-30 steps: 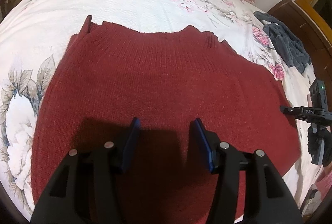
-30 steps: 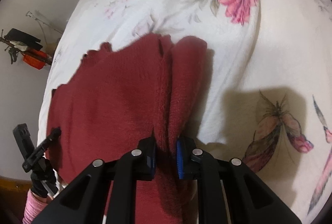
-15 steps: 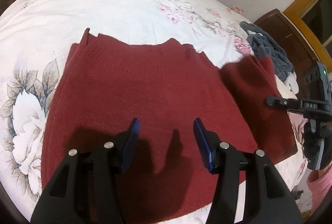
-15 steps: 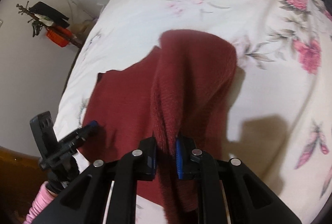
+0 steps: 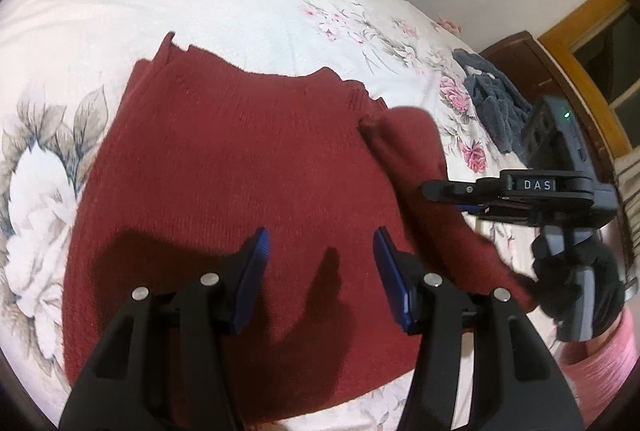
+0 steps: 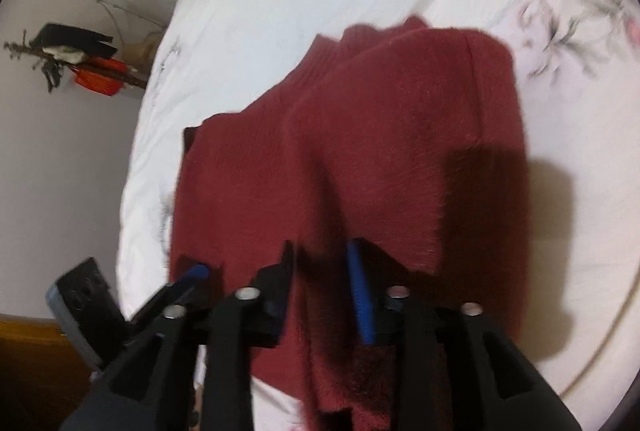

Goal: Fold small clothes

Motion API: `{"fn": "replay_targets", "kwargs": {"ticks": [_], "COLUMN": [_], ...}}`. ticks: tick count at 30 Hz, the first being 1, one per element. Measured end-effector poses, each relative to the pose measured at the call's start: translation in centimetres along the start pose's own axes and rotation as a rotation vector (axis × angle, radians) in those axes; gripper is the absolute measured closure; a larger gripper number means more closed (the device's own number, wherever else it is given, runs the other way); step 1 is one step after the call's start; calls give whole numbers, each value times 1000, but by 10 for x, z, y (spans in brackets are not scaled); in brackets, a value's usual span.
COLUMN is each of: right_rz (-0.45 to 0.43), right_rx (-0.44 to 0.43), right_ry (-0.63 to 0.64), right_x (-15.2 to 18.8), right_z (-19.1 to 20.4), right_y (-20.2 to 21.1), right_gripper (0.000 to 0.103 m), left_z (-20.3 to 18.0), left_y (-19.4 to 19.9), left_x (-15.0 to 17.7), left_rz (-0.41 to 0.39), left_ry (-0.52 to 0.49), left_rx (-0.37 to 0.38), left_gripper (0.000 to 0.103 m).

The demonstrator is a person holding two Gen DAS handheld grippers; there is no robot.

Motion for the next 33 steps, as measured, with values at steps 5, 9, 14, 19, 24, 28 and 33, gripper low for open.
{"fn": "replay_targets", "kwargs": {"ticks": [5,9,14,19,24,28,33], "right_rz": [-3,-58,-124,-150,-130,-132,-140], "right_rx": [-94,-84,-56,-19,1,-2,-12], "right_ry": [17,57,45,30,56,81,92], "right_x": [5,11,24,42,57,67,75], "right_z": [10,9,-22,-61,-79,-85,-95], "right_y": [11,39,73,81,65,57,56], "right_gripper": [62,62,62,62,62,62,62], "left_z": [-4,-14,-38,-58,-69,-72,-77], "left_y": [0,-6,-24,-52,-73,-90,-101], "left_x": [-1,-2,-3,-13,-23,-28,-32], "left_rz": [6,20,45,79,86,112,119], "left_ry": [5,18,34,70,101,104,104], "left_rx": [43,114,206,278,317,278,262], "left_gripper": [50,50,49,49,49,48,48]}}
Point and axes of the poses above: each gripper's, at about its wrist camera, not at the fingertips, and y roughly against the way its jaws point, z to its left, x to its underside, the point moved 6 cm from there along -y, roughly the way its jaws point, and after that the axes turned 11 degrees about z, right-handed, at the moved point
